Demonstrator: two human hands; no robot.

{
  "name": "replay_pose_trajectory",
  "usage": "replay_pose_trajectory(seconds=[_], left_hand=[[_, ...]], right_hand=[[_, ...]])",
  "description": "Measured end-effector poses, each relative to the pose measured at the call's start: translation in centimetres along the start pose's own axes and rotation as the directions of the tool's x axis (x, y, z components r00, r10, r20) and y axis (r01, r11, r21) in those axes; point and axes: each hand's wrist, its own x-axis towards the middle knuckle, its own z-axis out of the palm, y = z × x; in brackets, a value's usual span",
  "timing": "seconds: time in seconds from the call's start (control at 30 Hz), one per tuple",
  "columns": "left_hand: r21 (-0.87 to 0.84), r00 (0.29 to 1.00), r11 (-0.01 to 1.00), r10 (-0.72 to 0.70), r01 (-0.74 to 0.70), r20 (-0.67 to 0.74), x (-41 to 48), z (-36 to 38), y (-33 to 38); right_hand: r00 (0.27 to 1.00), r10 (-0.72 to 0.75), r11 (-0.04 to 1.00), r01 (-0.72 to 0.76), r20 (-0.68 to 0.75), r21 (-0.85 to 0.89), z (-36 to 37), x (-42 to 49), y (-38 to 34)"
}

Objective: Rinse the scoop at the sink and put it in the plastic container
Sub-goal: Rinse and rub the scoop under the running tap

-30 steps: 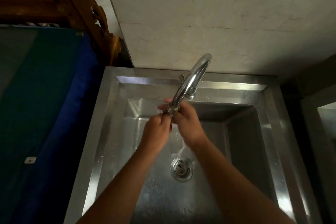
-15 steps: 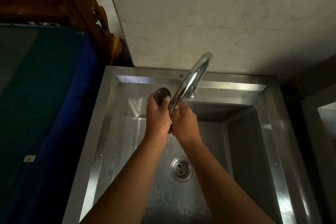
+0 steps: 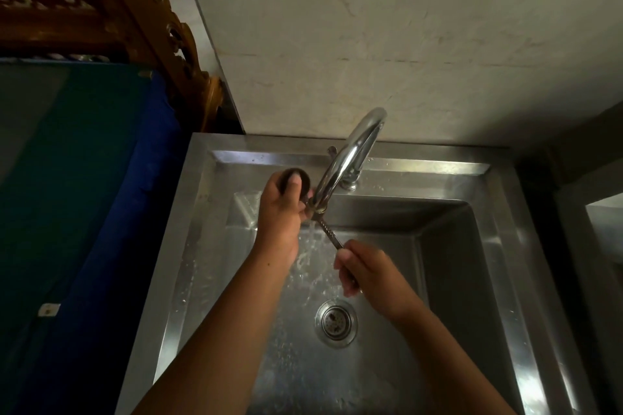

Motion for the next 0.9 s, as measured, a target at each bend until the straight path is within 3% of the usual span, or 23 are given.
replay_pose_trajectory(seconds=[0.17, 0.27, 0.4, 0.5, 0.6, 0.7, 0.9], left_hand=[[-0.111, 0.997, 0.992, -0.063, 0.067, 0.032, -0.3, 0.8, -0.2], [-0.139, 0.99, 0.982, -0.117, 0.127, 0.082, -1.0, 1.7, -0.7], [-0.125, 0.989, 0.986, -0.096, 0.111, 0.115, -1.7, 2.1, -1.7], [-0.143, 0.963, 0.952, -0.266, 0.27, 0.045, -1.9, 1.7, -2.1], [-0.188, 0.926, 0.907, -0.377, 0.376, 0.032, -1.6, 1.0, -2.7], [-0.199, 0.947, 0.928, -0.321, 0.315, 0.003, -1.1, 0.6, -1.8], [-0.322, 0.965, 0.918, -0.258, 0.232, -0.041, -0.4, 1.3, 0.3]], right_hand=[[0.999, 0.034, 0.996, -0.033, 0.011, -0.084, -1.2, 0.9, -0.5], [0.999, 0.021, 0.999, -0.021, 0.033, -0.028, -0.3, 2.0, -1.9], [0.999, -0.012, 0.998, 0.014, -0.04, 0.061, 1.7, 3.5, -3.9], [0.998, -0.035, 0.986, 0.043, -0.052, 0.163, 2.1, 4.3, -5.3], [0.995, -0.079, 0.99, 0.085, -0.062, 0.116, 2.7, 4.8, -6.0], [0.997, -0.068, 0.989, 0.072, -0.034, 0.127, 3.0, 3.9, -5.3], [0.994, 0.098, 0.986, -0.104, 0.054, 0.128, 2.7, 0.1, -1.0]])
